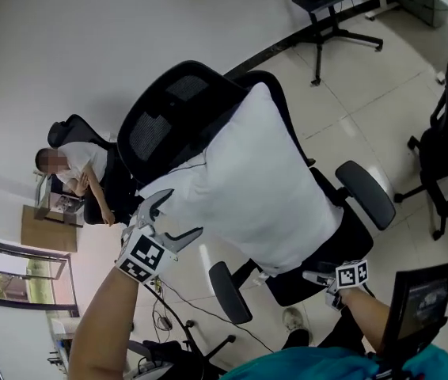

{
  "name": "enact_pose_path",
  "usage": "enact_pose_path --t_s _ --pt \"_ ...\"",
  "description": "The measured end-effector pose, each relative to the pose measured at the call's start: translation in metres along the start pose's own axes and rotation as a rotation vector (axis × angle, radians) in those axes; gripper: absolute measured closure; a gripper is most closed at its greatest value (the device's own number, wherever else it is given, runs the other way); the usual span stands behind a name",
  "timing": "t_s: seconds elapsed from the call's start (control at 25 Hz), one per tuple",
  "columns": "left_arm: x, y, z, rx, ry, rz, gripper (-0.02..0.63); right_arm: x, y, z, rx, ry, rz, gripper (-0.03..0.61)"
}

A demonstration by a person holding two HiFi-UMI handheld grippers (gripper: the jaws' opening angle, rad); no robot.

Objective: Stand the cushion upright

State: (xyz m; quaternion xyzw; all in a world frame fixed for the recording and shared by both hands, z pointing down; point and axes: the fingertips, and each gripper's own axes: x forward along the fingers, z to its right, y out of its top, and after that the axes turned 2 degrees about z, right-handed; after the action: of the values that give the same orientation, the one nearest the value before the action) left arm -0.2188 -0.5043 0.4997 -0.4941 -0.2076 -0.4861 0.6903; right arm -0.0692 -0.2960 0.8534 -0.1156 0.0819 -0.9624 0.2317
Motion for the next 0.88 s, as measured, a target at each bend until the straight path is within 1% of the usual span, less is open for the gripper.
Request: enact_pose_path --t_s 0.08,0.16,0.24,0.32,0.44,0.56,0.64,0.72,0.8,0.88 --pt "-0.032 0.008 0.008 -0.175 0.063 0.102 0.170 -0.029 0.019 -0.027 -0.058 0.025 -0.012 0.169" --pt "-0.064 0.014 0.028 -0.361 0.111 0.218 0.178 -0.054 0.037 -0.059 -0.150 0.058 -0.034 0.214" --pt "-0.093 0.017 0.053 -0.523 0.158 0.325 0.183 -0.077 0.059 -0.096 -0.253 0.103 -0.055 0.280" --pt "-0.119 0.021 0.077 -0.653 0.220 0.426 0.189 -0.098 0.085 -0.135 -0.347 0.151 -0.076 0.326" --pt "-0.155 0.024 0.108 -0.810 0.309 0.566 0.259 -0.117 0.117 -0.194 -0.494 0.191 -0.108 0.394" --pt "-0.185 0.025 0.147 -0.914 0.365 0.673 0.381 -0.131 0.128 -0.243 -0.603 0.205 -0.102 0.469" --pt "-0.201 0.030 0.171 -0.955 0.386 0.739 0.460 -0.142 0.132 -0.271 -0.657 0.208 -0.071 0.522" --pt "-0.218 0.032 0.195 -0.986 0.397 0.796 0.534 -0.151 0.126 -0.295 -0.699 0.204 -0.048 0.576" --pt "-0.235 0.029 0.220 -0.999 0.391 0.840 0.601 -0.161 0.109 -0.315 -0.732 0.204 -0.034 0.577" --pt "-0.255 0.027 0.244 -1.008 0.357 0.897 0.603 -0.171 0.086 -0.337 -0.759 0.202 -0.014 0.577"
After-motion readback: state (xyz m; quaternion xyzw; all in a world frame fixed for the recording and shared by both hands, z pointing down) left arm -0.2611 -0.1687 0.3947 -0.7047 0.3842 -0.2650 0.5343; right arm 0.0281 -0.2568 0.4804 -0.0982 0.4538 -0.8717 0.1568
